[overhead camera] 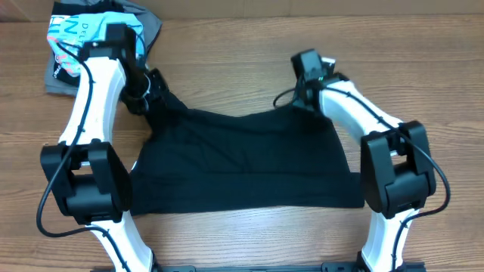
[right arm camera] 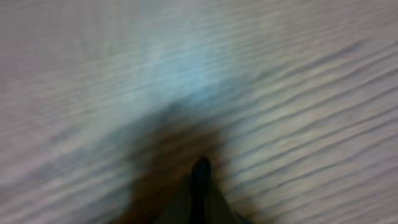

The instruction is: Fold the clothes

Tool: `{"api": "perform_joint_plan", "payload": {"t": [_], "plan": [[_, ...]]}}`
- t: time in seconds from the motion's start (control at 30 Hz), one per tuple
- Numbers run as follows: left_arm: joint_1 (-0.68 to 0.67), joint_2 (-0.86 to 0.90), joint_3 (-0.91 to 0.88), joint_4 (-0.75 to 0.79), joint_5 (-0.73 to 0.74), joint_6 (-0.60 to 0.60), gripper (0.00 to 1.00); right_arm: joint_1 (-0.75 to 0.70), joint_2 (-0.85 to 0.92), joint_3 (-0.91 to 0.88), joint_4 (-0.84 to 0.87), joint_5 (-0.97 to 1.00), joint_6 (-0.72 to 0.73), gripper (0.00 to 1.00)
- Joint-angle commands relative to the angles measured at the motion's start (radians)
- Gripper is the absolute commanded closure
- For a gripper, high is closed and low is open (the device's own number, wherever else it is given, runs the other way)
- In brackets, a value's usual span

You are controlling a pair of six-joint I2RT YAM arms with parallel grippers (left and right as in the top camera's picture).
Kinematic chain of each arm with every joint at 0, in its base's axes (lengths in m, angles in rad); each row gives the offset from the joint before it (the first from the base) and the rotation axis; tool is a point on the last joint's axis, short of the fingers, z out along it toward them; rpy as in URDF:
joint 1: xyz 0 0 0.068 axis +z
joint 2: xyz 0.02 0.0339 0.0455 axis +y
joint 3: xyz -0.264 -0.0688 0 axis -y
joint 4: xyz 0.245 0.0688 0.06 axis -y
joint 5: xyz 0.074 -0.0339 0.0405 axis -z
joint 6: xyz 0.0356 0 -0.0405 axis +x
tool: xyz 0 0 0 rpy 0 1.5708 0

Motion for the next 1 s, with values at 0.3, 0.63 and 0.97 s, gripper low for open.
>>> {"api": "perform_joint_plan", "payload": {"t": [0.3, 0.63, 0.97], "plan": [[-0.008, -0.005, 0.231, -0.22, -0.046, 0.116, 0.96, -0.086, -0.154, 0.115, -0.124, 0.044, 0.044, 0.96], [-0.047, -0.056, 0.232, -0.321, -0.078, 0.172, 0.96, -0.131, -0.218, 0.115, -0.224, 0.044, 0.089, 0.96], [-0.055, -0.095, 0.232, -0.411, -0.17, 0.143, 0.96, -0.132, -0.238, 0.115, -0.352, 0.077, 0.202, 0.96]]}}
